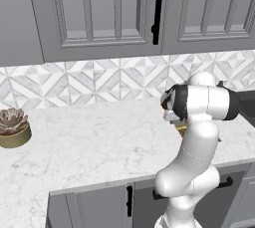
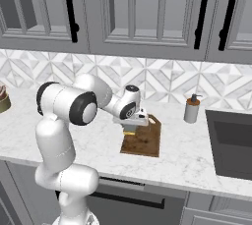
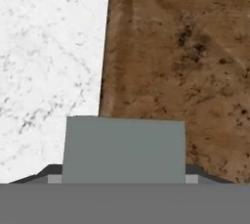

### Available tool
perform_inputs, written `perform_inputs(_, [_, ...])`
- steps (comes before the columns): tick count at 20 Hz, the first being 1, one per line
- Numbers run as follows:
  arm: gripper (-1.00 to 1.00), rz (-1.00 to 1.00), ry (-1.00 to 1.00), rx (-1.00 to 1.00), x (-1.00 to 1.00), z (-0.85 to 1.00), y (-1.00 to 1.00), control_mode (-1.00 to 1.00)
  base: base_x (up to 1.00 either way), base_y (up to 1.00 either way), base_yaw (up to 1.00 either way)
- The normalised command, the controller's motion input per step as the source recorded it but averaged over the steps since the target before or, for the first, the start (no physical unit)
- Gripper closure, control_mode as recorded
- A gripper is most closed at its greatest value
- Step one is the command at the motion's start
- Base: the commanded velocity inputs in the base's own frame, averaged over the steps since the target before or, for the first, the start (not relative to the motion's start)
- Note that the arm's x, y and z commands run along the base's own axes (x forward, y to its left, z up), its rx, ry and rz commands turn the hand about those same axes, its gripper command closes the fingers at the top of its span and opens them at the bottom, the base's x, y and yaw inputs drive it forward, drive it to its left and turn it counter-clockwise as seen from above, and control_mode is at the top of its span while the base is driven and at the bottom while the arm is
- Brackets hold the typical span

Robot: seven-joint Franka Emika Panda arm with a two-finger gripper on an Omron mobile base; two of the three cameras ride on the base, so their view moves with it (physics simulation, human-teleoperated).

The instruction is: Pick up the sponge from the counter and clean the cutting board by briefly scrubbing or pressing down on the cutting board. Once finished, release the sponge.

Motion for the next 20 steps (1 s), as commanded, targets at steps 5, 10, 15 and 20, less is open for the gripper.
perform_inputs(5, [1.00, 0.00, 0.03, 0.01, 0.90, 0.00, 0.04, -1.00, 0.00, 0.00, 0.00])
perform_inputs(10, [1.00, 0.09, 0.00, 0.01, 0.30, -0.01, -0.20, -1.00, 0.00, 0.00, 0.00])
perform_inputs(15, [1.00, 0.11, 0.00, 0.05, 0.06, -0.03, -0.38, -1.00, 0.00, 0.00, 0.00])
perform_inputs(20, [1.00, 0.07, 0.02, 0.01, -0.14, -0.28, -0.28, -1.00, 0.00, 0.00, 0.00])
